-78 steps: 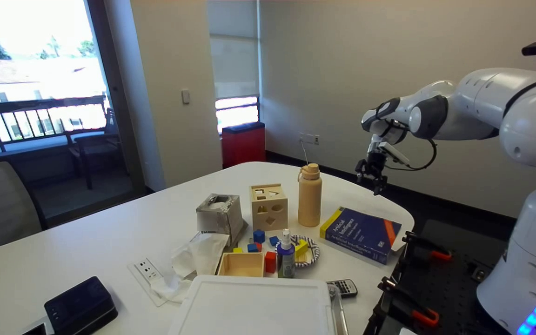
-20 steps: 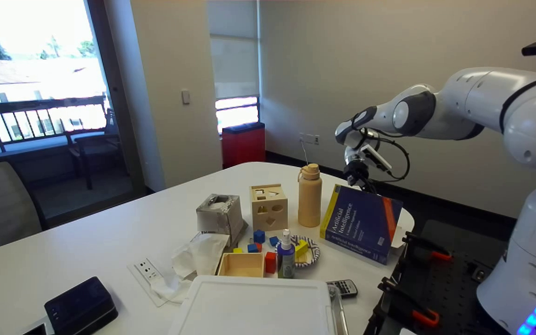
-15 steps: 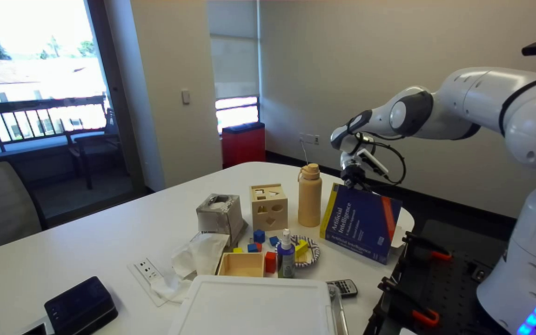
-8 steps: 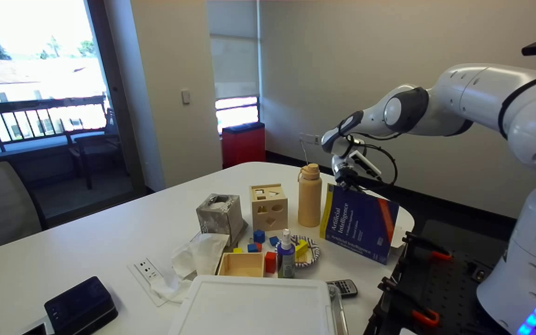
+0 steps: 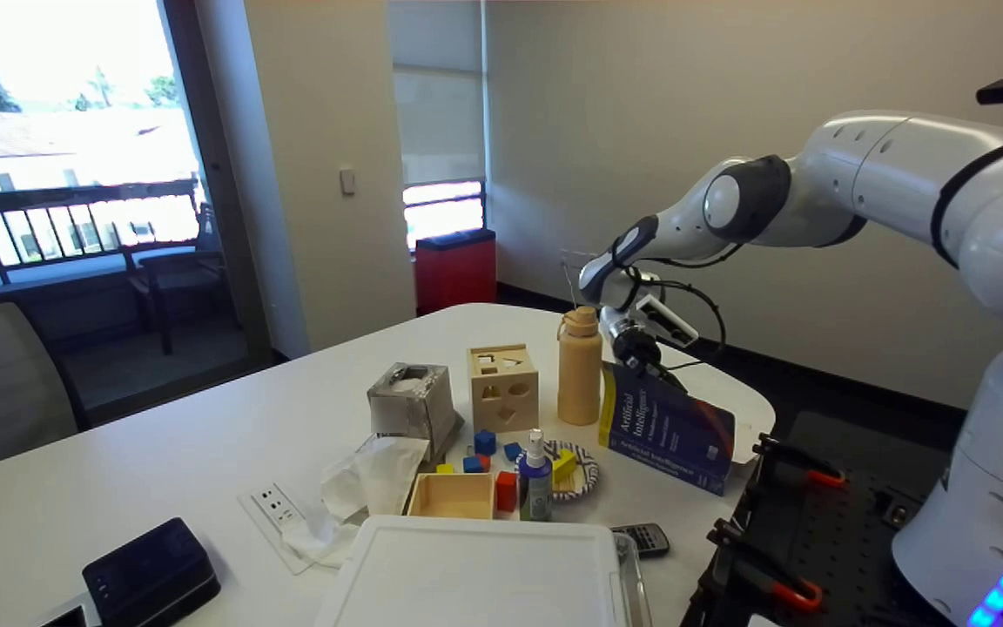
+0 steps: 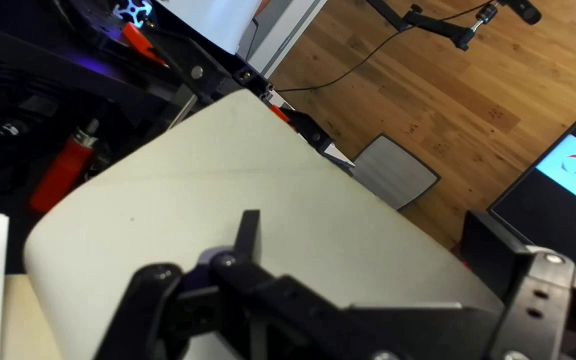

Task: Open the book

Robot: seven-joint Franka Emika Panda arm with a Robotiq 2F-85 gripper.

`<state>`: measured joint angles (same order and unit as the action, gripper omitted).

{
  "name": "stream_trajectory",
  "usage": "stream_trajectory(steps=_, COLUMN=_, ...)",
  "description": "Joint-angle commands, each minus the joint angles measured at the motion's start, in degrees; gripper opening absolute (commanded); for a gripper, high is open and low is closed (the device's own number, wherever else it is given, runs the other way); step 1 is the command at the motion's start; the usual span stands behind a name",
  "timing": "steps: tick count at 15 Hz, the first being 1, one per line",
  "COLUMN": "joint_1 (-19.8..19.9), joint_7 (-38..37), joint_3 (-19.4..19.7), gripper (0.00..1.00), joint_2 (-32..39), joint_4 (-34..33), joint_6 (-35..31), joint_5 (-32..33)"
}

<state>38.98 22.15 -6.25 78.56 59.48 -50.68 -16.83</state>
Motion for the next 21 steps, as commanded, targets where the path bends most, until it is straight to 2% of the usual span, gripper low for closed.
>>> stream_trajectory(steps=1, joint_1=-2.0, joint_7=1.4, joint_3=0.4, gripper=1.00, joint_2=-3.9, joint_4=7.7, joint_6=-4.7, joint_5=2.4)
stream_trajectory(steps=7, joint_1=-4.4, joint_7=2.6, joint_3=0.0, gripper=1.00, joint_2=-6.9, joint_4=14.7, joint_6=-9.1, joint_5=3.2)
stream_trajectory(steps=8, joint_1=-6.4, joint_7=4.3, joint_3=2.4, gripper=1.00, joint_2=-7.1, joint_4=15.0, joint_6=-9.0, joint_5=2.1)
stream_trajectory(steps=13, joint_1=-9.2, joint_7=6.8, joint_3=4.8, gripper=1.00, joint_2=-9.1, joint_4=19.2, joint_6=-12.1, joint_5=2.0)
stream_trajectory(steps=21, joint_1=-9.3, joint_7=6.2, joint_3=5.5, gripper=1.00, joint_2=-9.7, joint_4=18.3, joint_6=-14.4, joint_5=-2.3)
